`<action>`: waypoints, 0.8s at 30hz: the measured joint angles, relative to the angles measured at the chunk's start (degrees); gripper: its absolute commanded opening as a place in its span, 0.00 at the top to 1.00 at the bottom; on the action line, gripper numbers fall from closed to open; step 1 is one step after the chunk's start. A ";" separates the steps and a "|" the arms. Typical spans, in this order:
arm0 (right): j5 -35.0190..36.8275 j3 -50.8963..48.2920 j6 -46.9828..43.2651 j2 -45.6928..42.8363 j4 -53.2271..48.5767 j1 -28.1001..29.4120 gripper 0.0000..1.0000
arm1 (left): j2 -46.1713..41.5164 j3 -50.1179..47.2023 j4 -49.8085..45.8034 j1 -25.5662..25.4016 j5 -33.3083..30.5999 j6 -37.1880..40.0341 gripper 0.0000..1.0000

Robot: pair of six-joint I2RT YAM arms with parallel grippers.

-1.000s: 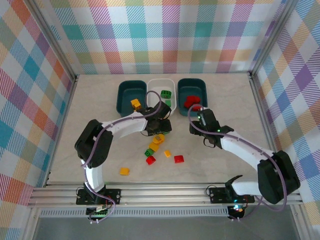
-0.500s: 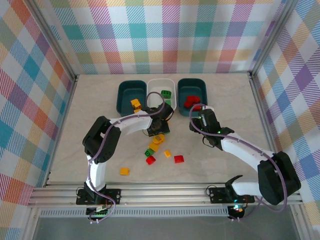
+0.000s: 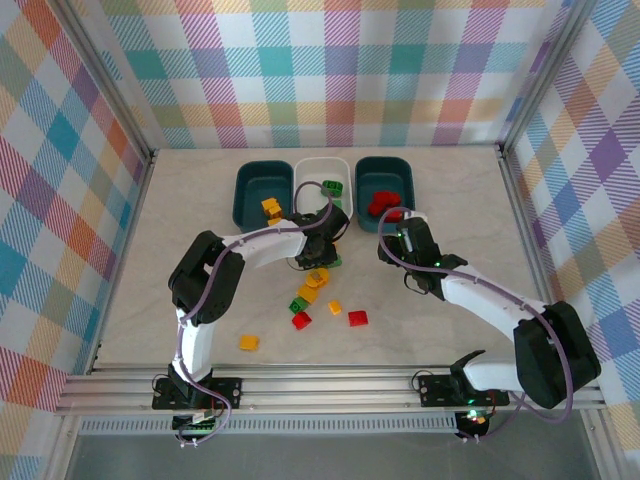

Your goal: Sort the legos into containers by color

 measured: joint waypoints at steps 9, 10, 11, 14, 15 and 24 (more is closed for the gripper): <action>0.02 0.00 0.00 0.02 0.17 0.00 0.38 | -6.21 -1.03 -1.11 -0.96 1.22 2.03 0.78; 0.02 0.00 0.02 0.02 0.20 0.00 0.38 | -7.65 -1.03 -1.05 -1.27 1.36 2.47 0.78; 0.02 0.00 0.02 0.02 0.20 0.00 0.38 | -9.33 -1.01 -1.03 -1.55 1.51 3.06 0.77; 0.04 -0.22 0.20 0.02 0.61 0.00 0.38 | -11.87 2.75 -2.34 -1.14 1.66 5.42 0.78; 0.07 -0.28 0.22 0.02 0.70 0.00 0.38 | -11.26 5.55 -2.95 -0.74 1.79 6.29 0.79; 0.26 -0.42 0.24 0.02 1.46 0.00 0.38 | 8.46 31.85 -4.57 8.31 4.46 12.35 0.77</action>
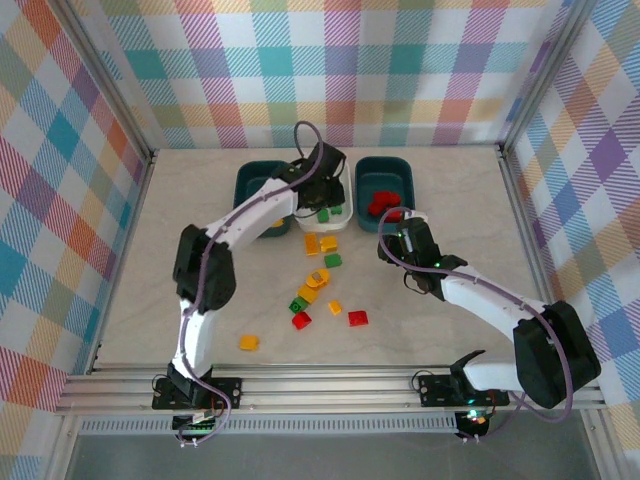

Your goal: Sort the legos into containers by color

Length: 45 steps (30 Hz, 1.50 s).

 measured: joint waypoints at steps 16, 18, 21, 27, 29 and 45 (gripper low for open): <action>-0.50 0.00 0.63 0.00 0.02 0.00 0.36 | 16.09 19.19 -6.93 5.27 5.20 3.96 0.33; -0.52 -0.02 0.72 0.00 0.02 -0.02 0.36 | 16.09 19.39 -7.02 5.25 5.38 4.33 0.31; -0.55 -0.02 1.01 0.00 0.02 0.00 0.36 | 15.93 18.88 -7.50 5.18 5.35 4.31 0.30; -0.70 -0.02 1.07 0.00 0.07 0.00 0.36 | 1.25 -3.56 -3.82 4.76 3.72 1.84 0.30; -0.72 -0.02 1.09 0.00 0.07 0.00 0.36 | -8.35 -15.41 -2.32 4.48 2.27 -1.95 0.30; -1.79 -0.17 1.29 0.00 0.24 0.00 0.36 | -55.04 -71.32 -7.30 2.12 5.42 -56.00 0.35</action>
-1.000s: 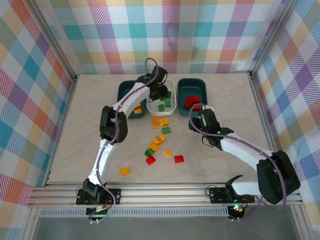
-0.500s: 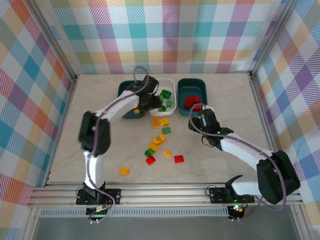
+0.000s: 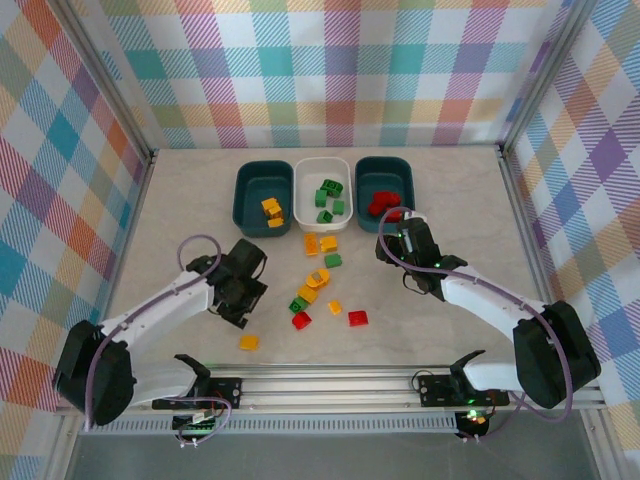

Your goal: Sort the legos into containers by color

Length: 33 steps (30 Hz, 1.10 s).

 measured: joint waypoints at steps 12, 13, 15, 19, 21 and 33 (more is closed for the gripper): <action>-0.44 -0.04 0.20 0.50 0.02 0.00 0.35 | -6.88 -5.01 -3.08 -4.48 0.83 -18.32 0.42; -0.44 -0.04 0.20 0.50 0.02 0.00 0.35 | -6.99 -5.01 -3.63 -4.68 0.92 -18.88 0.41; -0.44 -0.04 0.20 0.50 0.04 0.00 0.35 | -7.10 -5.01 -4.55 -5.11 1.31 -19.67 0.39; -0.44 -0.04 0.20 0.50 0.13 0.00 0.35 | -7.10 -5.03 -5.60 -5.66 2.25 -20.76 0.37; -0.46 -0.04 0.22 0.50 0.20 0.00 0.35 | -7.10 -5.05 -5.60 -5.88 2.38 -21.11 0.37; -0.87 -0.04 0.39 0.50 0.20 0.00 0.34 | -5.75 -6.36 -5.11 -7.34 3.82 -22.40 0.36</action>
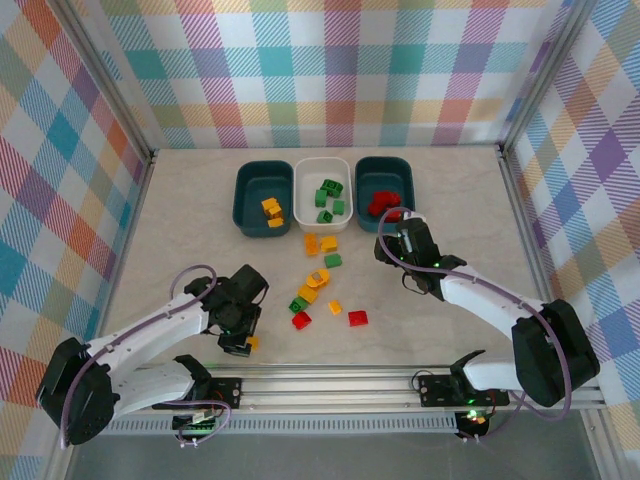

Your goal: Sort the legos into containers by color

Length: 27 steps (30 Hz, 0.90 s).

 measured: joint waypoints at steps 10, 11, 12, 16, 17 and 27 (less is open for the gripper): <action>0.02 0.00 0.00 0.00 0.00 0.00 0.33 | 0.87 -4.22 3.65 -0.22 0.57 -0.70 0.38; 0.02 0.00 0.00 0.00 0.00 0.00 0.33 | 0.94 -4.76 4.37 -0.22 0.52 -0.85 0.38; 0.02 0.00 0.00 0.00 0.00 0.00 0.33 | 1.16 -5.11 4.74 -0.22 0.44 -0.90 0.38; 0.02 0.00 0.00 0.02 0.00 0.00 0.33 | 2.62 -5.40 6.05 -0.22 0.13 -0.94 0.41; 0.02 0.00 0.00 0.04 0.00 0.00 0.33 | 2.91 -5.40 6.27 -0.22 -0.09 -0.87 0.42; 0.02 0.00 -0.02 0.15 0.00 0.04 0.33 | 3.41 -6.91 9.51 -0.24 -1.46 -0.66 0.56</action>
